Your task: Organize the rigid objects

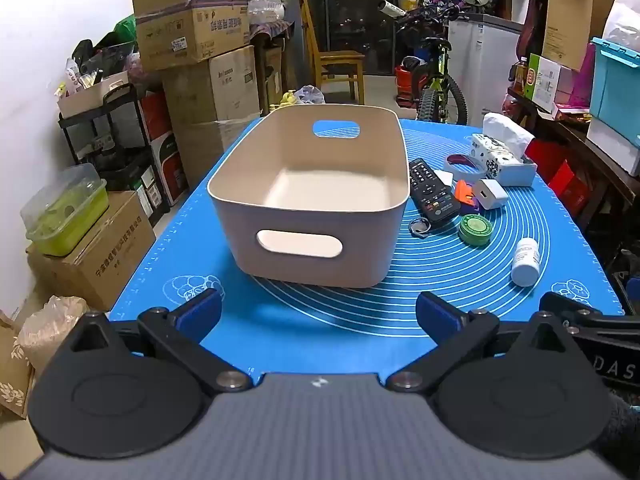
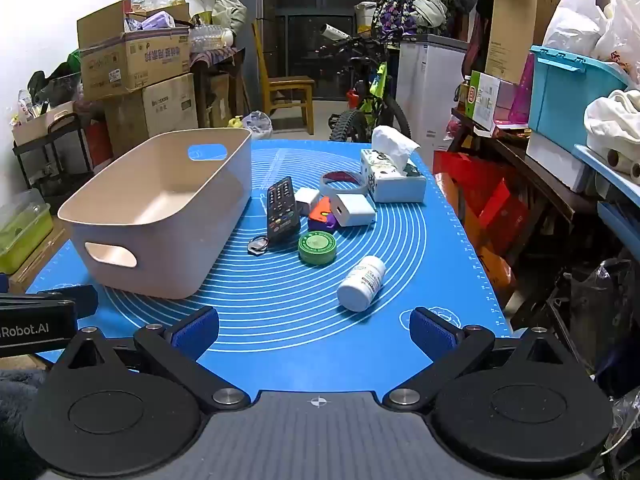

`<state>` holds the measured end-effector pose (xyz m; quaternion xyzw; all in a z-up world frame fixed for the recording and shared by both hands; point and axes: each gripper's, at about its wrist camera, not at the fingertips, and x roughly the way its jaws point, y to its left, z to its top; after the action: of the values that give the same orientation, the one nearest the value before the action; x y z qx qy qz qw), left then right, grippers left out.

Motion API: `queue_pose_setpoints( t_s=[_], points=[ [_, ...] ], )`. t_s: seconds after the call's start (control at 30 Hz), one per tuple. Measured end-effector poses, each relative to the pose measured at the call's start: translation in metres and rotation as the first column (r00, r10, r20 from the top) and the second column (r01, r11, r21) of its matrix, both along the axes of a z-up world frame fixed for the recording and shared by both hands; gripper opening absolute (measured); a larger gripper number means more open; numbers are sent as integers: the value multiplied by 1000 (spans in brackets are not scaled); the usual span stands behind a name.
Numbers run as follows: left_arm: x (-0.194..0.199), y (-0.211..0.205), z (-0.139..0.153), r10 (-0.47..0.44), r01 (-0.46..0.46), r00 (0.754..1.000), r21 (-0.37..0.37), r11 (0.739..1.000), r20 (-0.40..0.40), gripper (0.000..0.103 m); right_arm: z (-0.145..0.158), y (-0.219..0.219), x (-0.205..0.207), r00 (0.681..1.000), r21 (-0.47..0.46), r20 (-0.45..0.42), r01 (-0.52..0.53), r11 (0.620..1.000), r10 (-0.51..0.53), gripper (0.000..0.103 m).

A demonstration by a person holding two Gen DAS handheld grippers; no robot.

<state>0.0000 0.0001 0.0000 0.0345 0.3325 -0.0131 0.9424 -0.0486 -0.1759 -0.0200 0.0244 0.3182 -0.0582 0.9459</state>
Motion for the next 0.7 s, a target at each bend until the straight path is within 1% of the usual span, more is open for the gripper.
queue_pose_setpoints(
  t_s=[0.47,0.7],
  points=[
    [0,-2,0,-4,4,1000,5,1000,4,102,-5,0,1,1000,5,-8,9,1000,-9,101],
    [-1,3,1,-4,4,1000,3,1000,5,102,-2,-1,2,1000,9,-8,6,1000,-6,101]
  ],
)
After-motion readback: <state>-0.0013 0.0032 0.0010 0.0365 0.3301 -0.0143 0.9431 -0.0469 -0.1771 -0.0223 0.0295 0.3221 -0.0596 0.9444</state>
